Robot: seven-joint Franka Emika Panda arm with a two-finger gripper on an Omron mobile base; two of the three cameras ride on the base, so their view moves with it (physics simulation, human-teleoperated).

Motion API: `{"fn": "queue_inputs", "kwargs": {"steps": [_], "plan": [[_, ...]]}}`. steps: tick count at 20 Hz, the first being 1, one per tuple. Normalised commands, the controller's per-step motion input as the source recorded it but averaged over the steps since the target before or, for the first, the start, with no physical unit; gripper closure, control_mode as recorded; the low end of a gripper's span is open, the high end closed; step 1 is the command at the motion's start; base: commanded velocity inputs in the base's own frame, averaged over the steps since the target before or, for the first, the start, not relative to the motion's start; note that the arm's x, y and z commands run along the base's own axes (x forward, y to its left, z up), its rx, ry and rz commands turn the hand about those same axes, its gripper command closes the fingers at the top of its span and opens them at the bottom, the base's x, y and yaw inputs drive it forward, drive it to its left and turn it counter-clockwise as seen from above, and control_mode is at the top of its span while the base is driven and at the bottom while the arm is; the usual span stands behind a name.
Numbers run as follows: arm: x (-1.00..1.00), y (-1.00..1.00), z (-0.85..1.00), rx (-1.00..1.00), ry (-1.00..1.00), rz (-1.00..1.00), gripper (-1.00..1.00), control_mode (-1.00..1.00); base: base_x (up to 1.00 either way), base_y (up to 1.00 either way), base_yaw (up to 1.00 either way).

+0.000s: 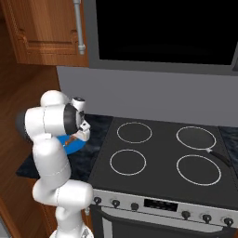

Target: Place the cold items (kiwi and pear) from the fridge in one tupperware on the dining counter. Place the warm items (hot dog and kebab skewer) in the stove area in another tupperware.

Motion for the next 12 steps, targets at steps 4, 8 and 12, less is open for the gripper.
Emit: {"fn": "queue_inputs", "kwargs": {"steps": [4, 8, 12], "plan": [[-0.44, -0.36, 0.33, 0.03, -0.08, 0.0, 1.0, -1.0, 0.0, 0.0, 0.0], [-0.52, -0.06, 0.72, 0.0, -0.08, 0.0, 1.0, -1.0, 0.0, 0.0, 0.0], [-0.5, -0.02, 0.8, -0.03, 0.0, -0.01, 1.0, -1.0, 0.0, 0.0, 0.0]]}}
